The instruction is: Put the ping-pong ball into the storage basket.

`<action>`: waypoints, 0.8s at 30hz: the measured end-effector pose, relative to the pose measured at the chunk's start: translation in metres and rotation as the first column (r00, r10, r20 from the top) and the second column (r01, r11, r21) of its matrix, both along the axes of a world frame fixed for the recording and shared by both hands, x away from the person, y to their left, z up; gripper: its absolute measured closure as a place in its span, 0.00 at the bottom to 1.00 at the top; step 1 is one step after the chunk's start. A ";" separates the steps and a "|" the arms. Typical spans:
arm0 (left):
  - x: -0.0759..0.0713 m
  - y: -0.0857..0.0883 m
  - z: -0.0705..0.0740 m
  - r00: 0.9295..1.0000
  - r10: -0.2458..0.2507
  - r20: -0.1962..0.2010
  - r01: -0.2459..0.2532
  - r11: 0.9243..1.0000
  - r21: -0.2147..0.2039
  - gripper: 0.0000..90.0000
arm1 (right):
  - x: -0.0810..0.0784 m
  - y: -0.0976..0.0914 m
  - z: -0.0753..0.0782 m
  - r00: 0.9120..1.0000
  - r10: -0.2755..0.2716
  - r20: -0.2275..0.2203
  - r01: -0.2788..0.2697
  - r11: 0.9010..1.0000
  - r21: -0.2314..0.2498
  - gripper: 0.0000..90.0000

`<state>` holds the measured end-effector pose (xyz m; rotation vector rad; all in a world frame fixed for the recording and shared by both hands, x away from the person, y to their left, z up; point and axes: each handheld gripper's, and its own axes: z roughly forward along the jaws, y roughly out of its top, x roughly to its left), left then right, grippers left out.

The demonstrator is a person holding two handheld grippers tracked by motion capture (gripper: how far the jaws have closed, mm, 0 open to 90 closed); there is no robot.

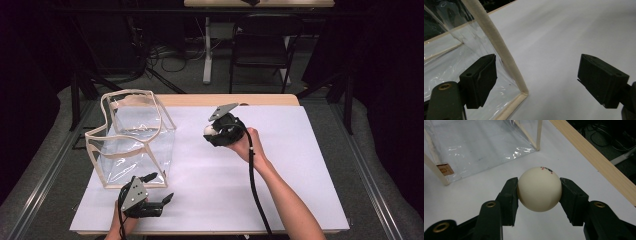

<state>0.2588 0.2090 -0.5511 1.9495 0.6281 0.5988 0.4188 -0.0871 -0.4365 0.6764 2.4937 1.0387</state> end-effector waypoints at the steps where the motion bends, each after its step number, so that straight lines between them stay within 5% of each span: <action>1: 0.000 0.000 0.000 1.000 0.000 0.000 0.000 1.000 0.000 0.18 | 0.000 0.000 0.000 1.000 0.000 0.000 0.000 1.000 0.000 0.57; 24: 0.001 0.001 -0.001 1.000 0.000 -0.004 0.000 1.000 -0.005 0.18 | 0.014 0.019 0.017 0.999 0.029 0.014 -0.029 0.999 -0.027 0.57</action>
